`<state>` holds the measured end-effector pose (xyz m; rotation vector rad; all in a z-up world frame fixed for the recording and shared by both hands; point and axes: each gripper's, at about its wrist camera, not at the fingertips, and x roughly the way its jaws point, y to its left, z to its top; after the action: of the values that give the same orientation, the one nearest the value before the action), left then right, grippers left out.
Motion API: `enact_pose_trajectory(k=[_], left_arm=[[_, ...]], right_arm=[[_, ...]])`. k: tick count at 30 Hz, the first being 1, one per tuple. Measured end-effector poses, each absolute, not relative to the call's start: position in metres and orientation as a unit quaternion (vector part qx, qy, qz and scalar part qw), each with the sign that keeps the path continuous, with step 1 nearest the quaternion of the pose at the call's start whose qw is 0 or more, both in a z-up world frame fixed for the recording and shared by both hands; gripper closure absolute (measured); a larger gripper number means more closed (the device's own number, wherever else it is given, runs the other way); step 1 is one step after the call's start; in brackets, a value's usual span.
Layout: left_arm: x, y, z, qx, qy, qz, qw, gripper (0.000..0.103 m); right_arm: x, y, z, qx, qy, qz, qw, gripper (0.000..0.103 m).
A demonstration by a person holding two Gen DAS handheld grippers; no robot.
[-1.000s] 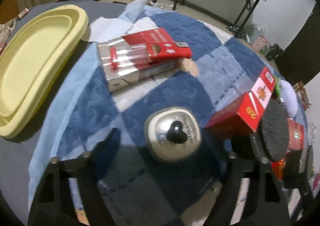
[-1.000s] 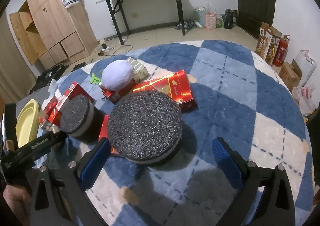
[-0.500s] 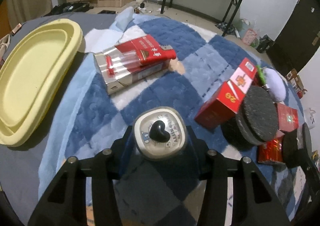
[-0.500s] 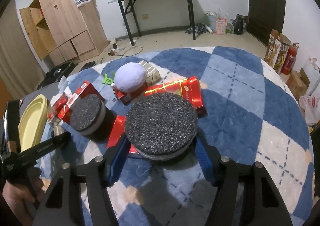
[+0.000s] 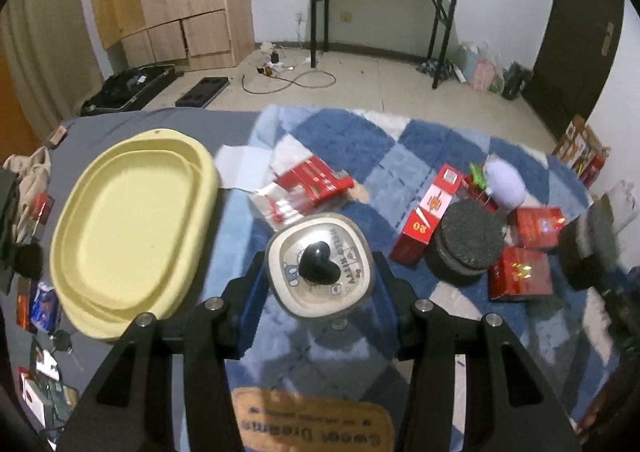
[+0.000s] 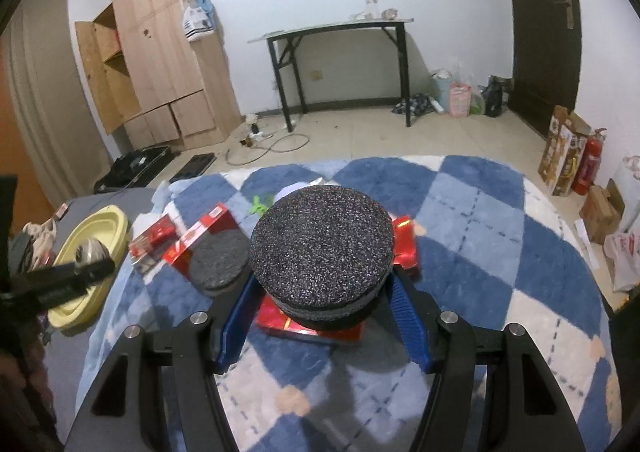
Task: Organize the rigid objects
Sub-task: 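Carry the timer and puck with both grippers over the yellow tray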
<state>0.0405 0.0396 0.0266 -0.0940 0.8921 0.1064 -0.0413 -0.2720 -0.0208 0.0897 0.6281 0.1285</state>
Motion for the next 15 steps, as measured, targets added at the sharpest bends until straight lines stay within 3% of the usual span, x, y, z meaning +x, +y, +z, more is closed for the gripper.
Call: enact_pose_trajectory(k=[8,15], left_arm=[[0.014,0.065,0.074,0.001,0.398,0.054,0.916,0.052],[0.007,0.101,0.055,-0.059,0.4,0.083,0.911,0.052]], right_arm=[[-0.045,-0.264,-0.013,0.034,0.307,0.072,0.948,0.04],[-0.048,-0.248,-0.015,0.007,0.314,0.078,0.946,0.04]])
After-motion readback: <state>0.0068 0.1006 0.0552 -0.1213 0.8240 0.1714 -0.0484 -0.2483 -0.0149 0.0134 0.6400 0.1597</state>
